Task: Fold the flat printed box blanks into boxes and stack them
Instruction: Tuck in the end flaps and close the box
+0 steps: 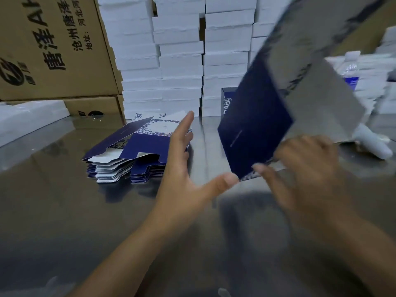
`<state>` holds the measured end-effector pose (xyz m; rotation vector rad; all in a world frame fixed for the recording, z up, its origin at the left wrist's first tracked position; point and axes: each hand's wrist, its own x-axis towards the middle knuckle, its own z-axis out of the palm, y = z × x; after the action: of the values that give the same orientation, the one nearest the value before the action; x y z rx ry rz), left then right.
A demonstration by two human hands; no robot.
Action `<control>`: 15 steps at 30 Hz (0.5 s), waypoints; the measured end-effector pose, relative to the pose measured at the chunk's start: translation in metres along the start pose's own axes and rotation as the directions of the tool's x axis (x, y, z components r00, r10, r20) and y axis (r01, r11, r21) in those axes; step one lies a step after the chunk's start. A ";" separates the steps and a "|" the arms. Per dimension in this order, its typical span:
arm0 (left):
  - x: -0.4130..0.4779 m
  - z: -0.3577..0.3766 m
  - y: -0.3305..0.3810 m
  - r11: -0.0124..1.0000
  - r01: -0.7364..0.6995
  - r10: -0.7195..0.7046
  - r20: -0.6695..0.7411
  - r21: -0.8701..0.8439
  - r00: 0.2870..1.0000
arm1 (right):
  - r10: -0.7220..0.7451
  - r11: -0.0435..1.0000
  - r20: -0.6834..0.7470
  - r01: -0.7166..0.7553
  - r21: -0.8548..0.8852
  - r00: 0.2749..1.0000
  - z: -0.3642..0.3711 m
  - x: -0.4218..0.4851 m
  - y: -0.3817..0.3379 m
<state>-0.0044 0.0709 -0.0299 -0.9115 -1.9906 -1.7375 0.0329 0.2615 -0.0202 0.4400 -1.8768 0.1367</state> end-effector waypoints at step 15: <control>0.002 -0.004 0.000 0.933 -0.306 0.304 0.043 0.187 0.952 | -0.237 0.968 0.115 0.225 0.111 0.965 0.006 0.001 -0.020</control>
<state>-0.0067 0.0679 -0.0279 -1.0986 -1.8664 -1.3489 0.0344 0.2414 -0.0235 0.7466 -1.9328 0.0436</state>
